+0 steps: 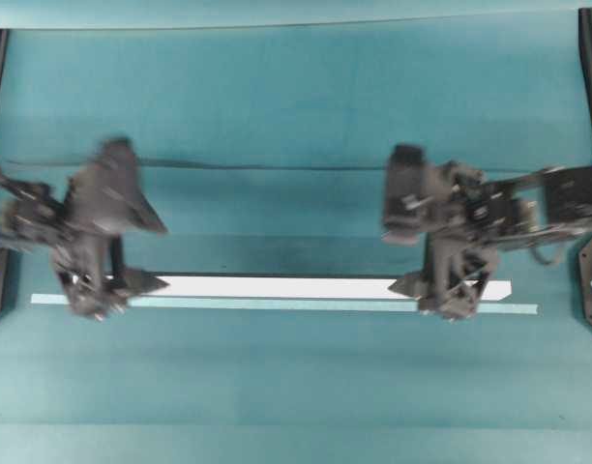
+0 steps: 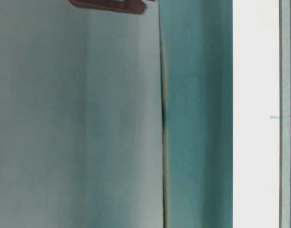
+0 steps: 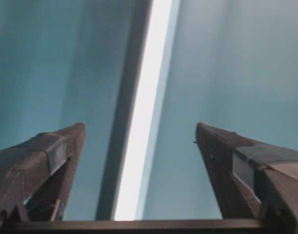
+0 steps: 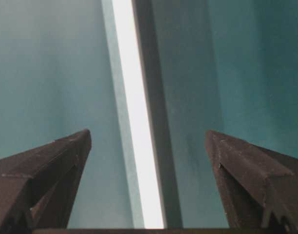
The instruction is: Lift a wooden board with both hands.
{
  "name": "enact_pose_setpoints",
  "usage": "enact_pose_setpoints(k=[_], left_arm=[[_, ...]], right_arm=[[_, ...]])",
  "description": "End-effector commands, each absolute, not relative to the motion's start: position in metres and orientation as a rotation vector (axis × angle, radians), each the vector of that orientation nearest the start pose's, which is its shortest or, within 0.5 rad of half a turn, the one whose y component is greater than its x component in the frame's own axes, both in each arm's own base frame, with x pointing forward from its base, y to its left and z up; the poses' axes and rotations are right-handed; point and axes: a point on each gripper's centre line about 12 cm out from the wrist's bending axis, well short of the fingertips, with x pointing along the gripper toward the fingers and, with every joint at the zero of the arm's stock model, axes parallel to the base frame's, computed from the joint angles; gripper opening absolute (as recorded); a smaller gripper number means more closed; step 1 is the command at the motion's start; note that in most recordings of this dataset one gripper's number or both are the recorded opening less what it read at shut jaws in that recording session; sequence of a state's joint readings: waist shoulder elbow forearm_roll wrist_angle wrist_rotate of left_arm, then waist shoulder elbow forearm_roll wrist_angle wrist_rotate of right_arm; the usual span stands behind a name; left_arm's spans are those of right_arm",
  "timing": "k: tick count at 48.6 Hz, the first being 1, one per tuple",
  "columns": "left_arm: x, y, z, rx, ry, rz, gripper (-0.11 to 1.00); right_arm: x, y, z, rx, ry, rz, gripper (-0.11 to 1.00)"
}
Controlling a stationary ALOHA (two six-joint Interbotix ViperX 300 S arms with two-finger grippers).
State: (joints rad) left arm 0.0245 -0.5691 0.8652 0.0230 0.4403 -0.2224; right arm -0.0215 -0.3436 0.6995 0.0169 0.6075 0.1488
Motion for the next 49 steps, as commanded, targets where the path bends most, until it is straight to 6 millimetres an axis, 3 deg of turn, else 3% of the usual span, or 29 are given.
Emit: enact_pose_setpoints(k=[1,11,19,31,49], left_arm=[[0.255,0.008,0.272,-0.191,0.602,0.092,0.99],[0.230,0.006,0.312,-0.192,0.347,0.063,0.99],[0.214,0.006,0.332,-0.191,0.249,0.054,0.99],[0.204,0.005,0.345,-0.191,0.193,0.048,0.98],[0.195,0.005,0.353,-0.192,0.156,0.045,0.97]], right_arm=[[0.297,-0.009,0.241,0.173,0.869,-0.096,0.94],[0.275,-0.016,0.267,0.175,0.640,-0.105,0.94],[0.255,-0.017,0.292,0.174,0.463,-0.103,0.94],[0.227,-0.015,0.323,0.169,0.316,-0.091,0.94],[0.203,-0.014,0.337,0.168,0.229,-0.085,0.94]])
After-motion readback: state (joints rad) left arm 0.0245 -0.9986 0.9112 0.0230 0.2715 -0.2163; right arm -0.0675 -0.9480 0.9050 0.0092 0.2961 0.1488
